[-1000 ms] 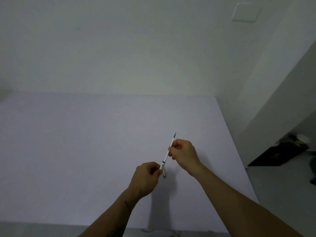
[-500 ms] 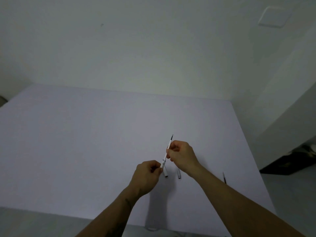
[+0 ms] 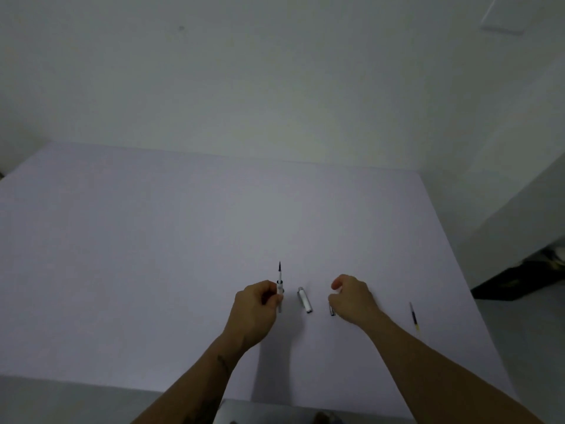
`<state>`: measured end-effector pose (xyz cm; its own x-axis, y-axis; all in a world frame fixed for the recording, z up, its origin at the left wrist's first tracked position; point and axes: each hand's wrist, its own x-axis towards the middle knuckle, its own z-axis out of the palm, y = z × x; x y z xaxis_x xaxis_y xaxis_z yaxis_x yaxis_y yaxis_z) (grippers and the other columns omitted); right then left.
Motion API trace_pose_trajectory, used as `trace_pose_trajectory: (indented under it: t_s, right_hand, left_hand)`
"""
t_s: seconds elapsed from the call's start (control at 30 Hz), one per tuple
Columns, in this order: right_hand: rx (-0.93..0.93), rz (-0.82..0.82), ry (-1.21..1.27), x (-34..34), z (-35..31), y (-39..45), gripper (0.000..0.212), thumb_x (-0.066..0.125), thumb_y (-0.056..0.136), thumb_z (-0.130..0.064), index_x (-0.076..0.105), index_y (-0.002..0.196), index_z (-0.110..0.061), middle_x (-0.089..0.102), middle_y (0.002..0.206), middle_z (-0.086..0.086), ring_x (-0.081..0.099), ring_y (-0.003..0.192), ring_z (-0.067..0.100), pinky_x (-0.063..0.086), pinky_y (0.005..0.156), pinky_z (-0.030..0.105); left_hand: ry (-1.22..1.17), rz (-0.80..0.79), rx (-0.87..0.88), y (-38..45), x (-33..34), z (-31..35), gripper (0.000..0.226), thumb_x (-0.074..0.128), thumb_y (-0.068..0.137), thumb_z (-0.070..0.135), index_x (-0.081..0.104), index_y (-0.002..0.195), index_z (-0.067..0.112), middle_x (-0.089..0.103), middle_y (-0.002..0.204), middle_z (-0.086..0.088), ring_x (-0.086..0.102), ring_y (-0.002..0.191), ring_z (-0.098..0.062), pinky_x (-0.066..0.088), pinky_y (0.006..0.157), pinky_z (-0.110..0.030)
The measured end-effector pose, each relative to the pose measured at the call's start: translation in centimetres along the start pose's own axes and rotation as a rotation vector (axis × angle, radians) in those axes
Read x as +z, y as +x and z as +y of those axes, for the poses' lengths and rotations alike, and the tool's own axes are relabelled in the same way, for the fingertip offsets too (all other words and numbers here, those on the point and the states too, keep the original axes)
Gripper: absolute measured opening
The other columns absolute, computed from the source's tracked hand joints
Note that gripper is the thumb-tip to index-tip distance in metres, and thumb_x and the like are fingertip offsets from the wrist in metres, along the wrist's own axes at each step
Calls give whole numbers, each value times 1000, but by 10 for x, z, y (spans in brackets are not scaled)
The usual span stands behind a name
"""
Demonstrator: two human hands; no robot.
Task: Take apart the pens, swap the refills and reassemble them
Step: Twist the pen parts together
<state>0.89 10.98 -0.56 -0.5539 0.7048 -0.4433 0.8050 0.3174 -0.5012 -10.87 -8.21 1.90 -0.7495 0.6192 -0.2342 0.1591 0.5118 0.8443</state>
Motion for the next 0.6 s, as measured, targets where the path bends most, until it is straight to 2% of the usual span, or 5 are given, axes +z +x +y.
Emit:
trace_pose_trajectory:
  t_s: [0.13, 0.37, 0.47, 0.53, 0.6]
  right_hand:
    - [-7, 29, -143, 18, 11, -2, 23, 62, 86, -34, 48, 95, -18, 55, 89, 2, 53, 73, 18, 41, 62, 26]
    - [-21, 60, -240, 32, -1, -4, 24, 61, 84, -15, 46, 101, -13, 62, 104, 10, 56, 79, 26, 40, 63, 28]
    - [-30, 45, -20, 26, -18, -5, 20, 61, 81, -12, 58, 100, -17, 65, 96, 7, 59, 77, 24, 43, 61, 25]
    - [-58, 73, 232, 20, -37, -10, 17, 62, 78, -9, 62, 89, -22, 67, 83, 1, 63, 72, 21, 46, 53, 21]
    - [-78, 77, 454, 10, -58, -16, 18, 64, 75, -6, 63, 81, -22, 71, 76, 1, 66, 69, 19, 51, 55, 23]
  left_hand:
    - [0, -11, -4, -2, -1, -3, 12, 61, 91, 19, 72, 88, 16, 75, 89, -4, 70, 85, -23, 50, 69, -16]
    - [41, -65, -12, -7, -3, -8, 12, 60, 91, 20, 71, 86, 19, 75, 83, -2, 70, 79, -20, 50, 64, -15]
    - [47, -64, 12, -8, -4, -8, 12, 60, 90, 20, 70, 85, 20, 73, 77, 1, 68, 72, -21, 53, 64, -23]
    - [48, -61, 20, -8, -5, -8, 12, 59, 91, 20, 70, 87, 19, 70, 75, 2, 65, 68, -18, 51, 62, -24]
    - [56, -47, 25, -8, -7, -9, 12, 58, 92, 20, 70, 90, 19, 69, 75, 3, 61, 65, -14, 47, 60, -20]
